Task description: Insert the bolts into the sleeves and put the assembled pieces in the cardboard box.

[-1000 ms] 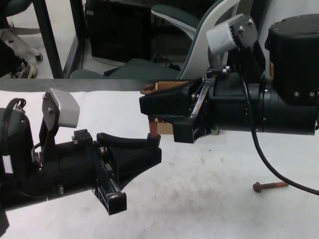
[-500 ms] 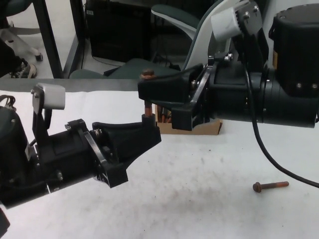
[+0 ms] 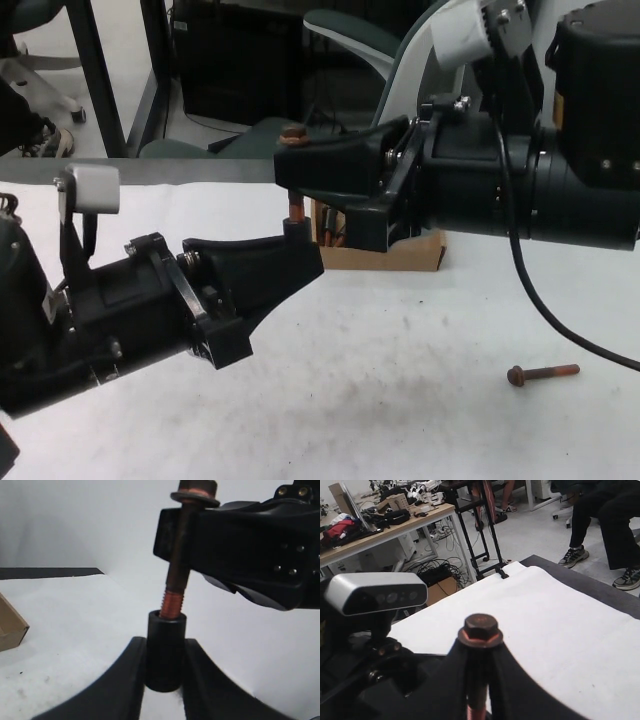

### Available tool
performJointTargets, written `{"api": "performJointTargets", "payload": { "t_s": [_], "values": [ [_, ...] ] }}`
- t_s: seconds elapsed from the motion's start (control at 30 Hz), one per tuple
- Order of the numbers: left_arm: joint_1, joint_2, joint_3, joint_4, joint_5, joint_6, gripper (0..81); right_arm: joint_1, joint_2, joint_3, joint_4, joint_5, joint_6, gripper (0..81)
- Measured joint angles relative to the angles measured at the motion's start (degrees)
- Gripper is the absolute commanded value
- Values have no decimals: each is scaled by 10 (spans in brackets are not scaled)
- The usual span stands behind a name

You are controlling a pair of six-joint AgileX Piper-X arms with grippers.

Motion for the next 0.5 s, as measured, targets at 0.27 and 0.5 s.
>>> {"api": "performJointTargets", "payload": {
  "t_s": [0.27,0.5],
  "values": [
    [0,4,0,-16,22,0,8,0,-2,-3,-1,-6,0,2],
    [3,4,-2,-20,22,39,8,2,-2,1,16,-11,-3,0]
  ]
}}
